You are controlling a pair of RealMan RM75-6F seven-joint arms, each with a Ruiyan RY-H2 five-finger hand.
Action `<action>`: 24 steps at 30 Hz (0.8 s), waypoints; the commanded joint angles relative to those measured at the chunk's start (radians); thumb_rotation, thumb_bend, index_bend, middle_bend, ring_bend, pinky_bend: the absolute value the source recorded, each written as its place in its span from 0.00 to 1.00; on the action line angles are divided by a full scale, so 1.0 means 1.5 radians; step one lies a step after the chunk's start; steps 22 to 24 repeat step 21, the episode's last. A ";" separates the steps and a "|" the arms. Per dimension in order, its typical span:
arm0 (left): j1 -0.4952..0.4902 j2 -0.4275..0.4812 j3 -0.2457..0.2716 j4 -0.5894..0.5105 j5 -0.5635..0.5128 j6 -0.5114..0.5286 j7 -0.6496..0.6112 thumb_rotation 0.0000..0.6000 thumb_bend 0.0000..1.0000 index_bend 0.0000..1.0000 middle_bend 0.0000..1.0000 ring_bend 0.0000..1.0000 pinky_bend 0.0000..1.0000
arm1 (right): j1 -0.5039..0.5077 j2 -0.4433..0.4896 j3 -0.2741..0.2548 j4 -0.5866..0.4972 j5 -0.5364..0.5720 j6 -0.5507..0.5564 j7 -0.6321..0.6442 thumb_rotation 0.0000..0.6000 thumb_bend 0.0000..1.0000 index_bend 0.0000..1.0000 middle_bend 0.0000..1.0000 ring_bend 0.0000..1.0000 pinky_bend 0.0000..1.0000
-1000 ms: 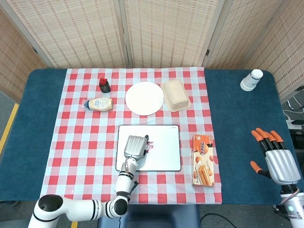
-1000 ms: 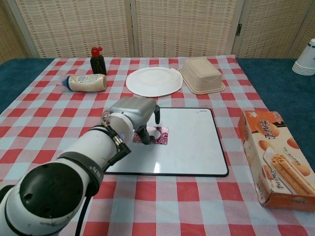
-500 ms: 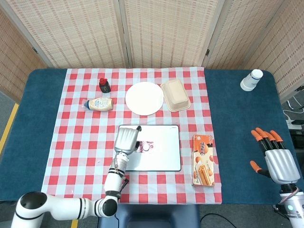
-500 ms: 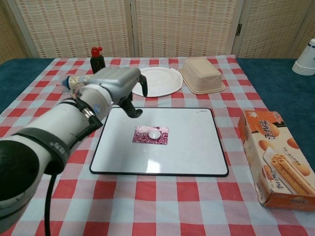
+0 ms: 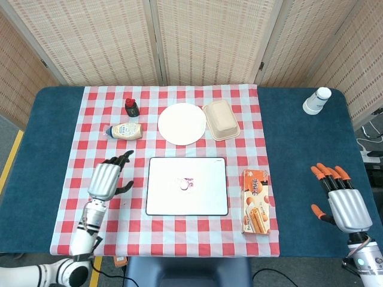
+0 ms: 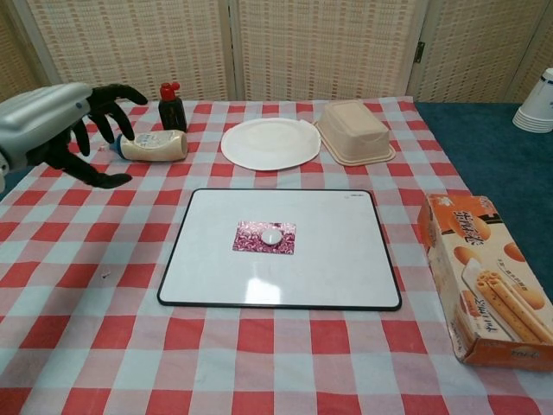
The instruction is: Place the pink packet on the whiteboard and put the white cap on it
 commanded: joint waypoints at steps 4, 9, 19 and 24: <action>0.153 0.110 0.123 0.131 0.121 0.007 -0.263 1.00 0.15 0.00 0.00 0.00 0.00 | -0.001 -0.003 -0.003 -0.004 -0.005 0.002 -0.008 1.00 0.22 0.09 0.03 0.00 0.09; 0.178 0.135 0.118 0.093 0.128 0.026 -0.237 1.00 0.14 0.00 0.00 0.00 0.00 | 0.001 -0.004 -0.001 -0.004 -0.001 -0.001 -0.009 1.00 0.22 0.09 0.03 0.00 0.09; 0.194 0.131 0.105 0.115 0.136 0.001 -0.243 1.00 0.14 0.00 0.00 0.00 0.00 | 0.004 -0.012 0.009 0.004 0.022 -0.007 -0.022 1.00 0.22 0.09 0.03 0.00 0.09; 0.195 0.130 0.099 0.118 0.136 -0.004 -0.245 1.00 0.14 0.00 0.00 0.00 0.00 | 0.004 -0.014 0.009 0.005 0.026 -0.007 -0.026 1.00 0.22 0.09 0.03 0.00 0.09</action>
